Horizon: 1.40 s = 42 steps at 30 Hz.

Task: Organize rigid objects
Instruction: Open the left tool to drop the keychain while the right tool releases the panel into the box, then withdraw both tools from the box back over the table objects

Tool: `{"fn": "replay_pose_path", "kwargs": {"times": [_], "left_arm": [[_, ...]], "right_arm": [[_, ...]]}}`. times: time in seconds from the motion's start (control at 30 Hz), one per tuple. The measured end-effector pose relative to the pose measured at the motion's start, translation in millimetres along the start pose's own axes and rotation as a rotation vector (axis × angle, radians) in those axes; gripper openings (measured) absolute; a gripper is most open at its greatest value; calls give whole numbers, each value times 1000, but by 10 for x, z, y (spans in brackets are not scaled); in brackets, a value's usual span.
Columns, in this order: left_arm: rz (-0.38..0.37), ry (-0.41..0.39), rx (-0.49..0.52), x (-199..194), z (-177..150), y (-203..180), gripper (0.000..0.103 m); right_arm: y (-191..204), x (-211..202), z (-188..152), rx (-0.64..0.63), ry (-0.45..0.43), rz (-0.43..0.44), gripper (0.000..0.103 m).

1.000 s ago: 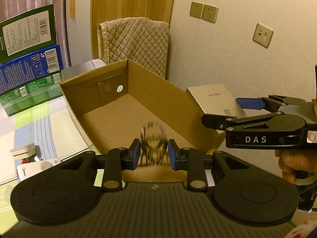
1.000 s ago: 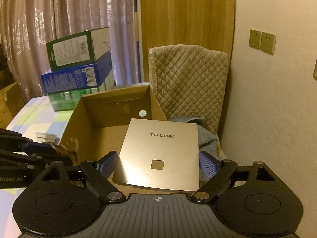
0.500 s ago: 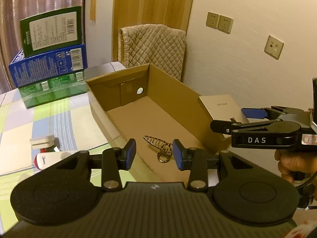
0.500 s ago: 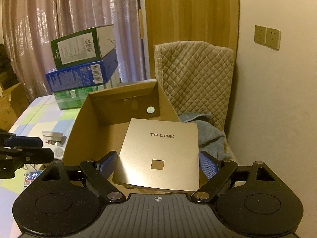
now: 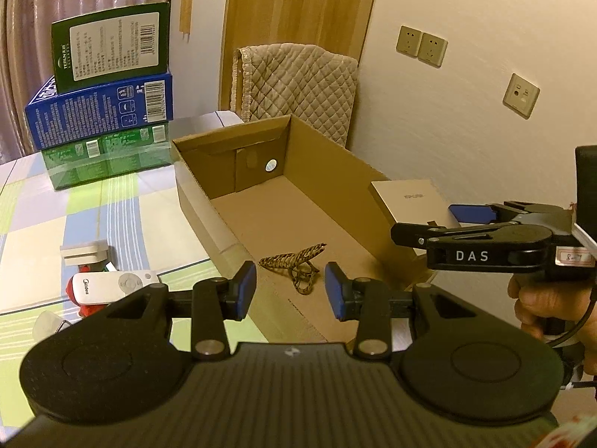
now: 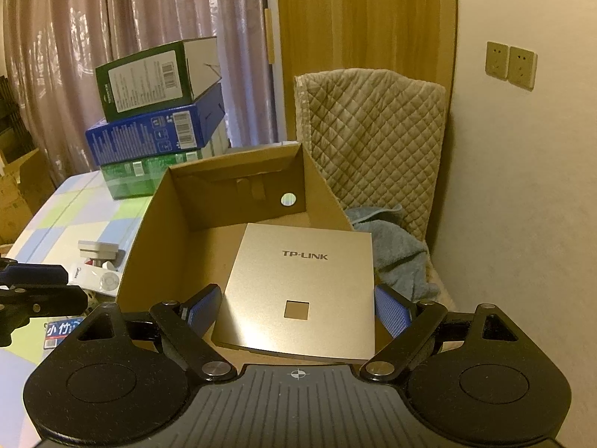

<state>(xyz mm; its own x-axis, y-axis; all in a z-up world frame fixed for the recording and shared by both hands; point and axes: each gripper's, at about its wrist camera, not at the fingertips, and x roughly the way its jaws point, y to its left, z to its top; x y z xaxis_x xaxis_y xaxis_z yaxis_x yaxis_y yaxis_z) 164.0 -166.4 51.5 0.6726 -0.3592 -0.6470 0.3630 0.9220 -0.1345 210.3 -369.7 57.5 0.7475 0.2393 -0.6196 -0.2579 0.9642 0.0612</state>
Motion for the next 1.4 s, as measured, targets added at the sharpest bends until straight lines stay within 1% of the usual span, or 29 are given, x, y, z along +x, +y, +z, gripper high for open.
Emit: {"fn": "replay_pose_path", "kwargs": {"times": [0.13,0.2,0.27,0.33,0.4,0.6,0.67,0.93,1.0,1.03,1.17,1.27,1.4], "left_arm": [[6,1,-6,2,-14,33,35],[13,1,-9,3,-25,52,35],[23,-1,-14,-12,-36,69,35],[33,-4,-17,-36,-51,94,36],[41,-9,-25,-66,-68,122,38],[49,-10,-61,-209,-172,216,42],[55,-12,-70,-277,-212,243,45],[95,-24,-104,-631,-429,392,52],[108,-31,-112,-731,-492,445,57],[117,-35,-117,-789,-525,482,57],[146,-38,-139,-1007,-681,638,60],[177,-37,-155,-1157,-794,776,63],[222,-40,-173,-1341,-928,961,69]], "right_arm": [[-1,42,6,6,-2,-4,85],[-28,52,9,28,-23,-2,85],[-69,53,12,58,-46,26,85],[-98,32,10,76,-55,12,86],[-116,-15,2,82,-62,-1,86],[-87,-279,-84,106,-79,3,86],[-27,-383,-121,108,-88,14,86],[357,-737,-242,102,-102,77,86],[474,-796,-269,88,-103,89,86],[543,-828,-287,79,-102,96,86],[796,-908,-369,42,-94,118,86],[962,-929,-441,39,-79,135,86],[1170,-932,-536,29,-60,161,86]]}}
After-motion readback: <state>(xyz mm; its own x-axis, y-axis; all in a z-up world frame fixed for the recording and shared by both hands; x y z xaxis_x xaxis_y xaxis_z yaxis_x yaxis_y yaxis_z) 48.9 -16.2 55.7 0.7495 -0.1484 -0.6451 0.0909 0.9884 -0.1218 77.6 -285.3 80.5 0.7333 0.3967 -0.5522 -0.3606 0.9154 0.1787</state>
